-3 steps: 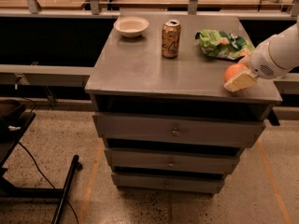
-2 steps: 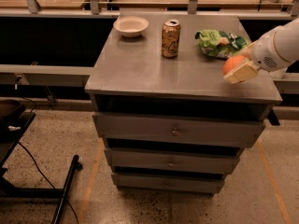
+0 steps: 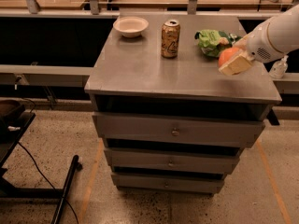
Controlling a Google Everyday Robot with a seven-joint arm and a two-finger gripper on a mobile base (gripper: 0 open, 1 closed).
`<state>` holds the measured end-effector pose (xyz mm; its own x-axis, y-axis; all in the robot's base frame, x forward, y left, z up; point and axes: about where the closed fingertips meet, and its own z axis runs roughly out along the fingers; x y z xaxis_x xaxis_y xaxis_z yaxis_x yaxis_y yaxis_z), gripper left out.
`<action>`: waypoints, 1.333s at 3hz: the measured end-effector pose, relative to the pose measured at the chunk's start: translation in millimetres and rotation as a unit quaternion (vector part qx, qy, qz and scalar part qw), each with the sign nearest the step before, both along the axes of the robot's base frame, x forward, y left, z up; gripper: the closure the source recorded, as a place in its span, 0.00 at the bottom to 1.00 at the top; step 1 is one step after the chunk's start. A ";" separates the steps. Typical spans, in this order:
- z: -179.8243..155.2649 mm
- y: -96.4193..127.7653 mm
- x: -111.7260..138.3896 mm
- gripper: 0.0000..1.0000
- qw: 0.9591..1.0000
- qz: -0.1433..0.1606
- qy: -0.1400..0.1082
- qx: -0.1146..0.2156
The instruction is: Move orange near orange can
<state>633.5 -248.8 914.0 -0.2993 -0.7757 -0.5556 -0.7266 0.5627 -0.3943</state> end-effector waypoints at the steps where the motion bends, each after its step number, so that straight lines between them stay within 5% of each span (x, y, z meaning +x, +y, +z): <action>1: -1.3 9.7 0.3 1.00 0.999 0.018 0.004 0.027; 3: 14.5 85.8 20.4 1.00 0.991 0.093 -0.019 0.100; 4: 6.8 106.8 32.2 1.00 0.988 0.092 -0.020 0.121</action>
Offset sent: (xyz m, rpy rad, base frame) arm 0.0209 0.0996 0.0298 0.2778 -0.0645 0.2511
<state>665.7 -142.0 920.8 -0.1397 -0.6579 -0.7400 -0.8122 0.5037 -0.2944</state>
